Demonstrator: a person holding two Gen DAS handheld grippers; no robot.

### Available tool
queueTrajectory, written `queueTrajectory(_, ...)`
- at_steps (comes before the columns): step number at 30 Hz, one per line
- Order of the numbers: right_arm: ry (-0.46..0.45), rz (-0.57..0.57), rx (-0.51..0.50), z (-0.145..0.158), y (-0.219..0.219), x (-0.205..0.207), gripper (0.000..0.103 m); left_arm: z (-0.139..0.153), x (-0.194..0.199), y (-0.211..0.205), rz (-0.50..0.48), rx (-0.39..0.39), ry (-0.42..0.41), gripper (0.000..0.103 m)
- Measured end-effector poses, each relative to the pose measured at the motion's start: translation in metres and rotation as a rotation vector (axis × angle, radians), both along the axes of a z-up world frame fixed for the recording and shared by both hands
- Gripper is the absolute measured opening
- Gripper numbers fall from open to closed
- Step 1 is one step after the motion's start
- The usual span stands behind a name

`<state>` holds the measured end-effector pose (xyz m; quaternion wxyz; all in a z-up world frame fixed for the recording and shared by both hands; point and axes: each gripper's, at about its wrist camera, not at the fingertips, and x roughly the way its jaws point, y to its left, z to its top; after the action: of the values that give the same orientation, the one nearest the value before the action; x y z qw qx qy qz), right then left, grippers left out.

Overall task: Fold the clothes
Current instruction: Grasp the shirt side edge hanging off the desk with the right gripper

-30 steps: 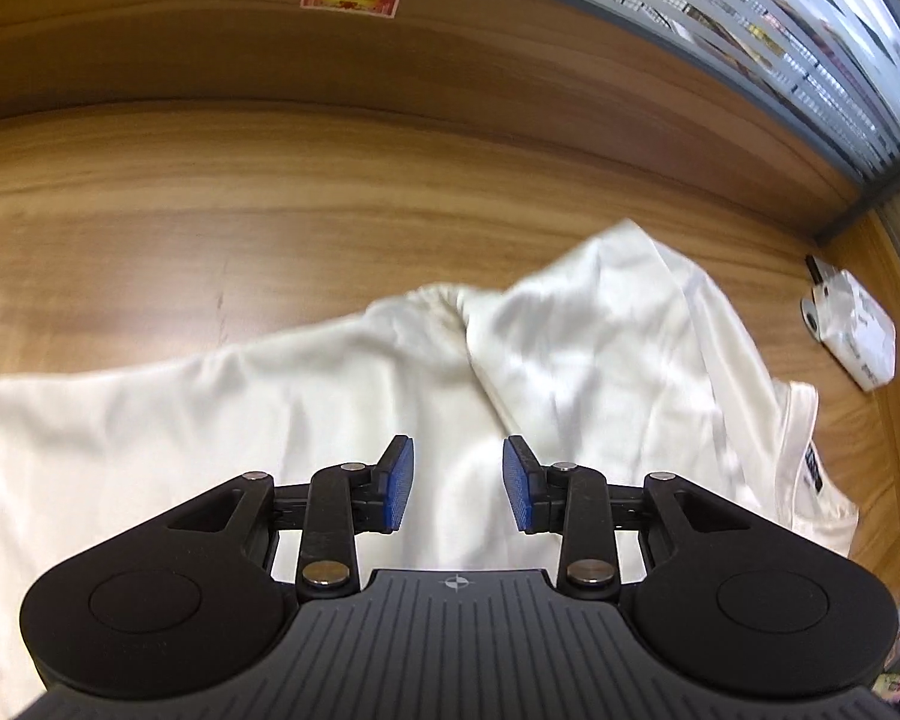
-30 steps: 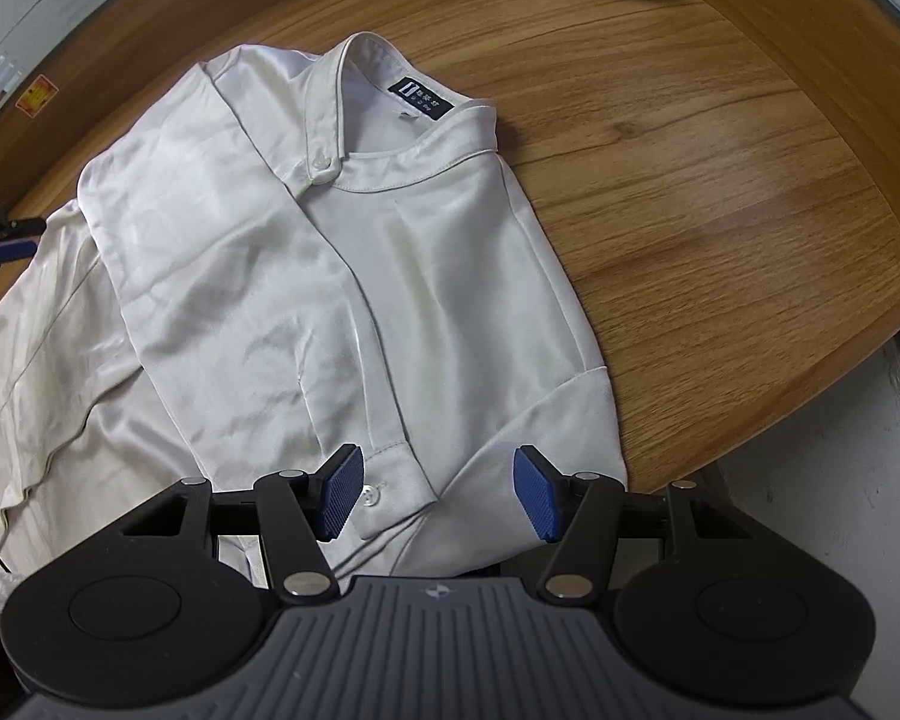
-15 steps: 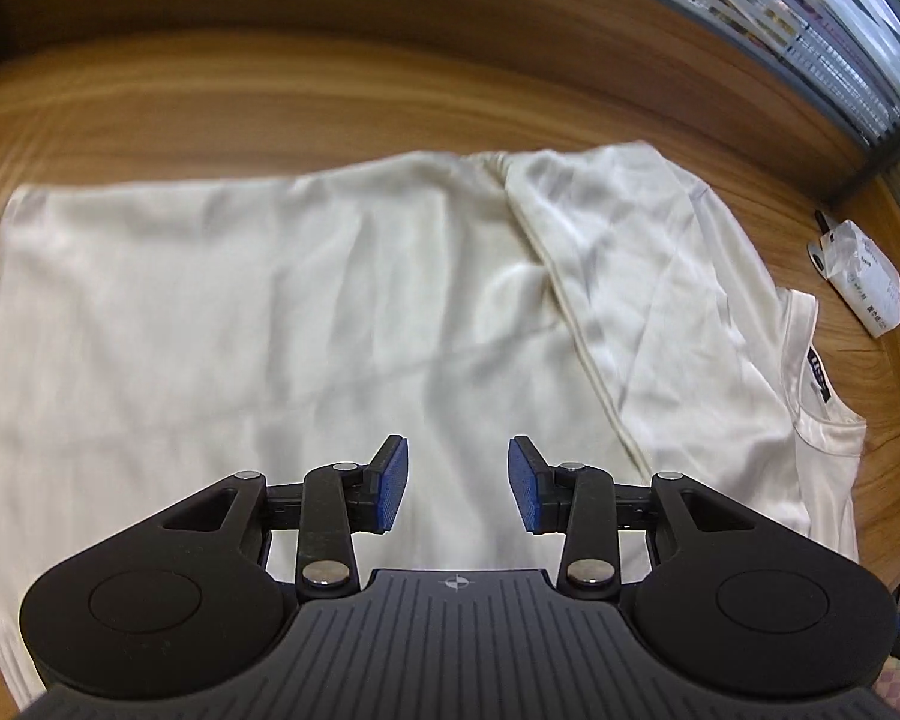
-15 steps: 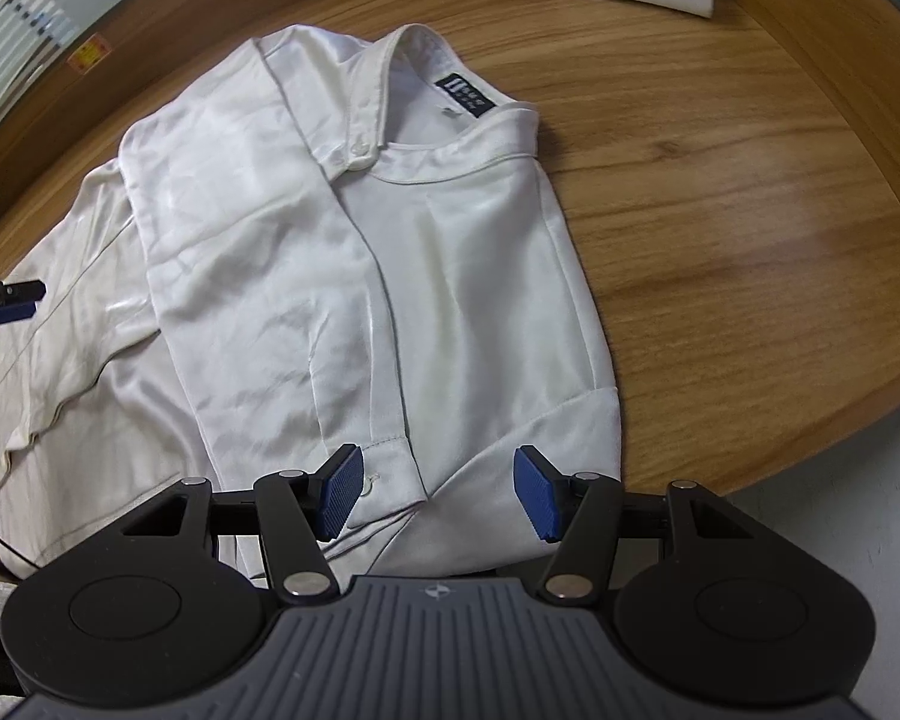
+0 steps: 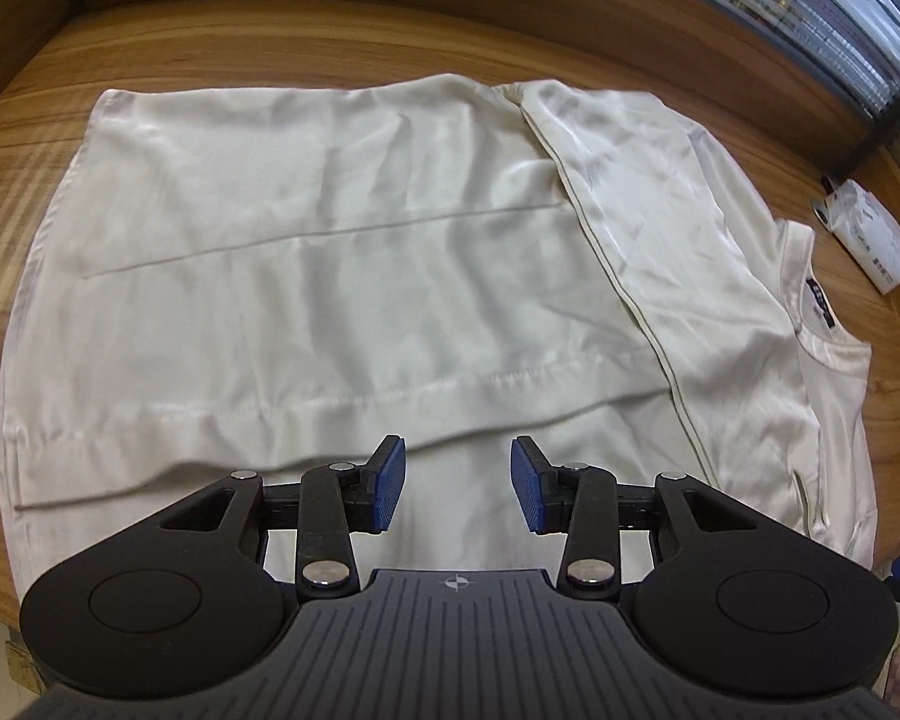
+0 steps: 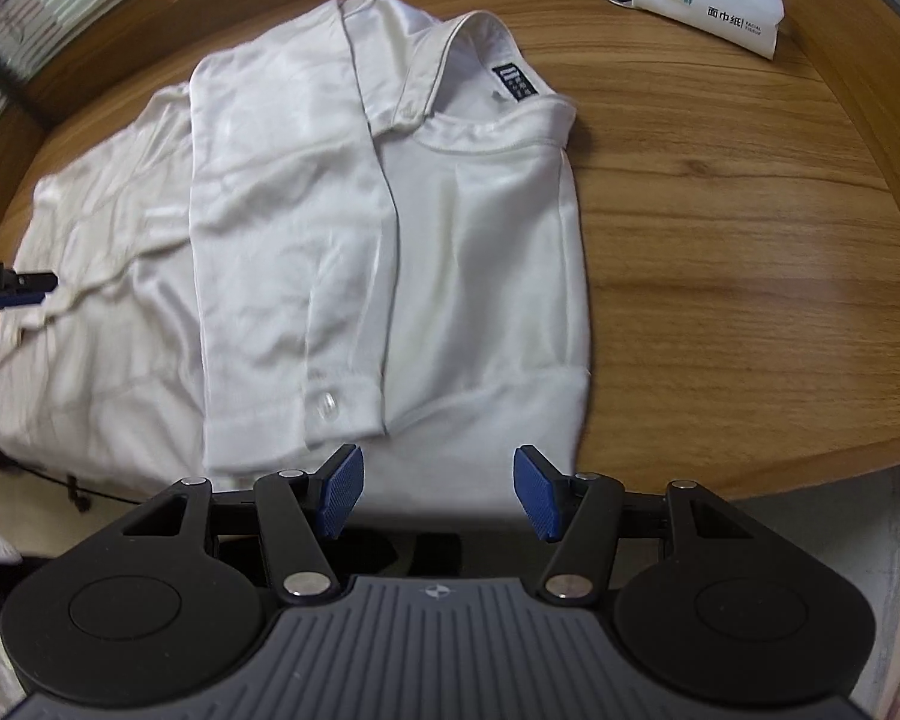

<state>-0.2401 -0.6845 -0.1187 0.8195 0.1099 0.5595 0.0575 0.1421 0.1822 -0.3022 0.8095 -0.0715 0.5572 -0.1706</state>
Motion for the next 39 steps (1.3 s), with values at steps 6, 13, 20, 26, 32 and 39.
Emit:
queueTrajectory(6, -0.047, -0.015, -0.007, -0.023, -0.002, -0.038, 0.063, 0.006, -0.020, -0.003, -0.079, -0.011, -0.016, 0.042)
queueTrajectory(13, -0.081, -0.024, -0.026, -0.071, 0.003, -0.056, 0.063, 0.015, -0.042, -0.006, -0.208, 0.013, -0.035, 0.042)
queueTrajectory(20, -0.127, 0.101, -0.079, -0.111, 0.004, -0.046, 0.063, 0.025, -0.065, -0.010, -0.299, 0.056, -0.054, 0.042)
queueTrajectory(26, -0.175, 0.191, -0.102, -0.134, 0.003, -0.042, 0.062, 0.043, -0.082, -0.019, -0.244, 0.070, -0.068, 0.042)
queueTrajectory(32, -0.204, 0.229, 0.000, -0.140, -0.002, -0.038, 0.058, 0.047, -0.097, -0.033, -0.209, 0.048, -0.056, 0.043)
queueTrajectory(39, -0.121, 0.251, 0.181, -0.135, -0.018, -0.038, 0.002, 0.046, -0.111, -0.063, -0.280, 0.014, -0.067, 0.043)
